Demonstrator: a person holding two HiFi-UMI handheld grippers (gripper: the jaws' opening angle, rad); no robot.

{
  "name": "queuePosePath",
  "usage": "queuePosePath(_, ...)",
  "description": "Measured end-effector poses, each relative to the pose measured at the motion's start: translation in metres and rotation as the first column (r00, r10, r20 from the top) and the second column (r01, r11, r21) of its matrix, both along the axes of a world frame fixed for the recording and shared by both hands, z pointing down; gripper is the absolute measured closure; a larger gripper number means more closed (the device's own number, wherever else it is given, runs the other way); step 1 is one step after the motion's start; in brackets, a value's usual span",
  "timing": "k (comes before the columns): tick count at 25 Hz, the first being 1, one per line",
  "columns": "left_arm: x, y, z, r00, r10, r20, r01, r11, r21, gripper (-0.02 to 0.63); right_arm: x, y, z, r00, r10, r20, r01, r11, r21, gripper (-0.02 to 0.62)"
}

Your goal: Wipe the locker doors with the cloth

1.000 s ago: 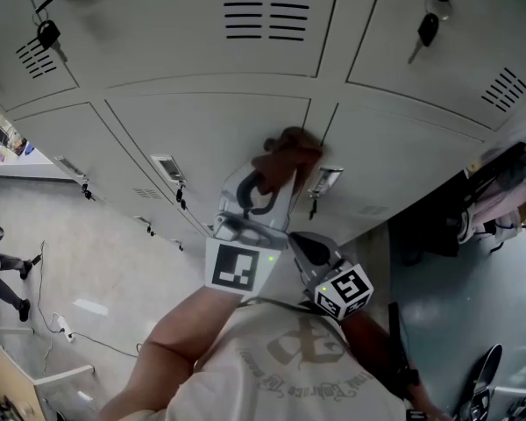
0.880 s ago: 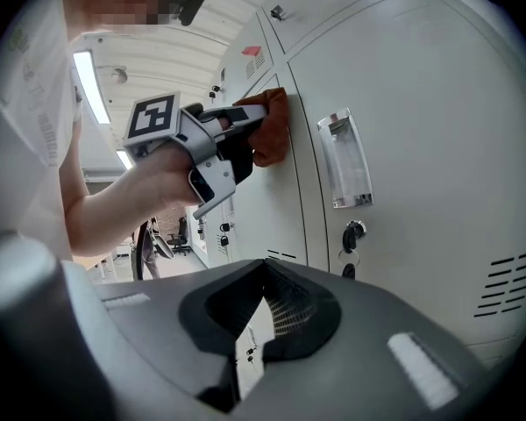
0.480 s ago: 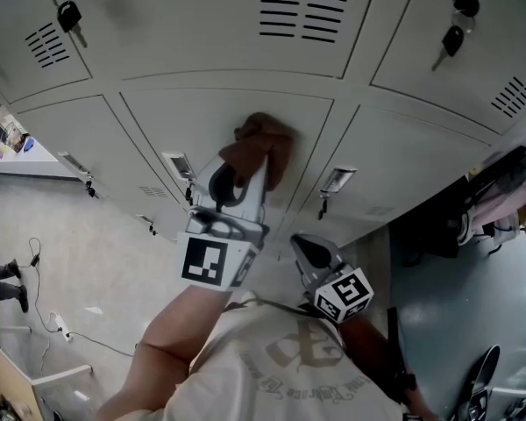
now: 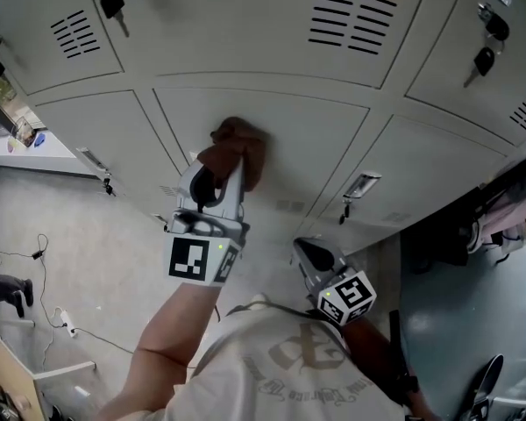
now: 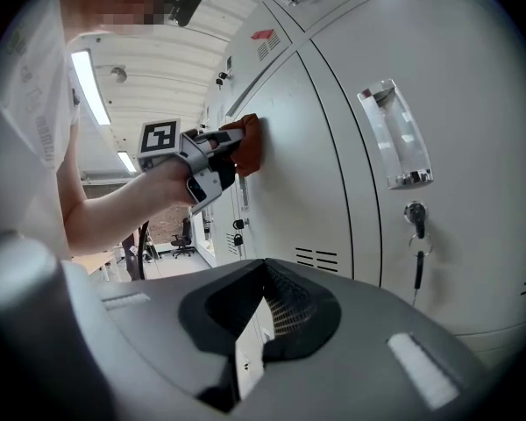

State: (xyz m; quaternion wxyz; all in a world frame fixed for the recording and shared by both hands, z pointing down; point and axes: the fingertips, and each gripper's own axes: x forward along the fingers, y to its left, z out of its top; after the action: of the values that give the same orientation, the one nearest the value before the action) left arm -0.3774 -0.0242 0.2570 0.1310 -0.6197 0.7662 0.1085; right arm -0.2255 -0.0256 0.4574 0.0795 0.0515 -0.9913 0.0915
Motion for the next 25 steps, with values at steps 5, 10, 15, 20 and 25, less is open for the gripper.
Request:
queuePosePath(5,-0.034,0.022,0.007,0.996,-0.090,0.024,0.091,0.996,-0.016,0.523,-0.009,0.007,0.001,1.000,-0.005,-0.007,0.005,1.000,0.004,0.588)
queuePosePath(10,-0.066,0.044,0.007,0.985,-0.174,0.008,0.174,0.985,0.000,0.525,-0.019,0.013,0.000,1.000,-0.014,-0.010,0.014,1.000,0.014,0.588)
queuePosePath(15,-0.079,0.054,-0.001,0.980,-0.200,0.023,0.199,0.980,0.027,0.525,-0.025,0.019,0.002,1.000,-0.013,-0.003,0.013,1.000,0.006,0.588)
queuePosePath(20,-0.084,0.059,-0.019,0.980,-0.195,0.045,0.191,0.979,0.073,0.525,-0.029,0.027,0.006,1.000,-0.003,-0.001,0.003,1.000,-0.010,0.588)
queuePosePath(25,-0.089,0.063,-0.041,0.972,-0.222,0.079,0.212,0.970,0.117,0.526,-0.042,0.029,0.001,1.000,-0.021,-0.020,0.022,0.999,0.042,0.588)
